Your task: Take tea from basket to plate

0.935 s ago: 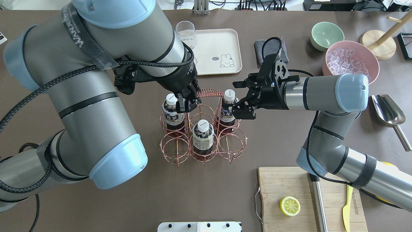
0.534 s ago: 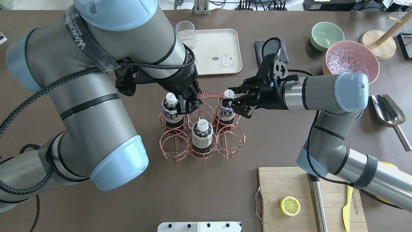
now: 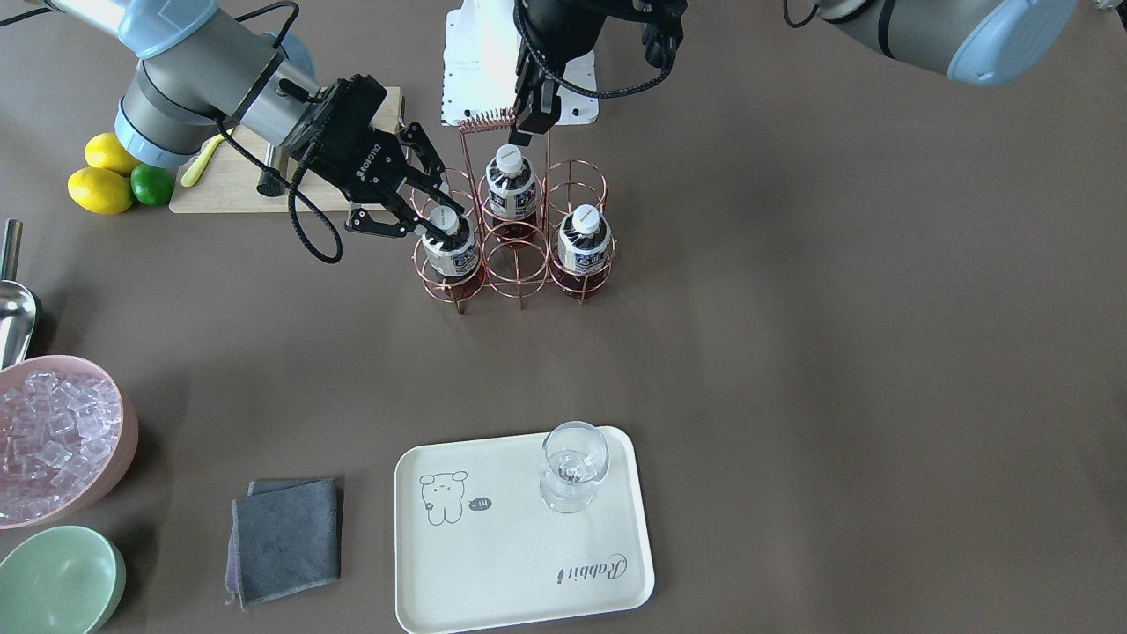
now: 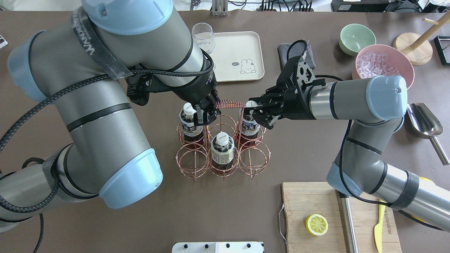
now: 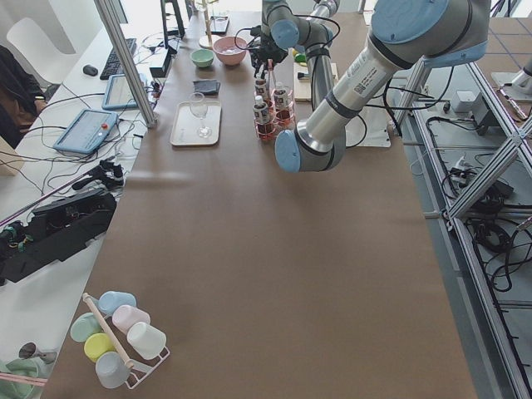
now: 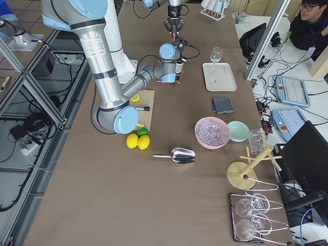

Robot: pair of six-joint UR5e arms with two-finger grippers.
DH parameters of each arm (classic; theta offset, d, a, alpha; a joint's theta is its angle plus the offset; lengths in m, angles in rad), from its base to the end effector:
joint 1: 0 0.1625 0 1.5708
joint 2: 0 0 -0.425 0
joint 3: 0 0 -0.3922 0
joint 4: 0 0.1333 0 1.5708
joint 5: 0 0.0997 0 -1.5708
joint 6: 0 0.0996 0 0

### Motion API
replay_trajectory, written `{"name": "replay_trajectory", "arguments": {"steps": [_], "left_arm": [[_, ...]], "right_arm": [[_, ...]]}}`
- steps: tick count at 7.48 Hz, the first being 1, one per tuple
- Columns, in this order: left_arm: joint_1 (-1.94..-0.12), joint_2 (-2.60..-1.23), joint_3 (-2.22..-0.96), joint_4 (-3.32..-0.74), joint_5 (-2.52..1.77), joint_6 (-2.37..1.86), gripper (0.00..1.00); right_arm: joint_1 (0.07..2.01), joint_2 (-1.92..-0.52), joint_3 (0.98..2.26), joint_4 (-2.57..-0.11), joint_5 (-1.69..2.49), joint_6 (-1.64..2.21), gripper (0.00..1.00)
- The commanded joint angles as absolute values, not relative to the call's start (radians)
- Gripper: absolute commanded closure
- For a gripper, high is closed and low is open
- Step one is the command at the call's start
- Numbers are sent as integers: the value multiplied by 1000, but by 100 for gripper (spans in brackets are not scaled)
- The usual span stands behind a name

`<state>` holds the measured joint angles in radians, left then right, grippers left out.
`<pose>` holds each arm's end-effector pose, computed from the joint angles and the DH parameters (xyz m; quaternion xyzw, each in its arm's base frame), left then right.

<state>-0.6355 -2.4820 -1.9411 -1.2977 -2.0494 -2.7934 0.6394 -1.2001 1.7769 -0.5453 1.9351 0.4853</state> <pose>0.4114 -0.4121 0.0098 -0.3345 0.3892 -0.6128 0.6009 -0.4011 -0.4202 0.2422 0.4544 -0.5552 -0.2783 0.6386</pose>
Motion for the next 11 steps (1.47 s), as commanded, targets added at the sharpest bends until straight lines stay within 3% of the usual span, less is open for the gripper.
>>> {"name": "replay_trajectory", "arguments": {"steps": [1, 8, 11], "left_arm": [[-635, -2482, -1940, -1296, -2049, -2793, 100], [-635, -2484, -1944, -1282, -2048, -2793, 100], [-694, -2461, -1969, -1269, -2048, -2783, 100]], "right_arm": [[650, -1203, 1840, -641, 1968, 476, 100], [915, -1193, 1989, -773, 2227, 489, 100], [979, -1164, 1988, -769, 2221, 506, 100]]}}
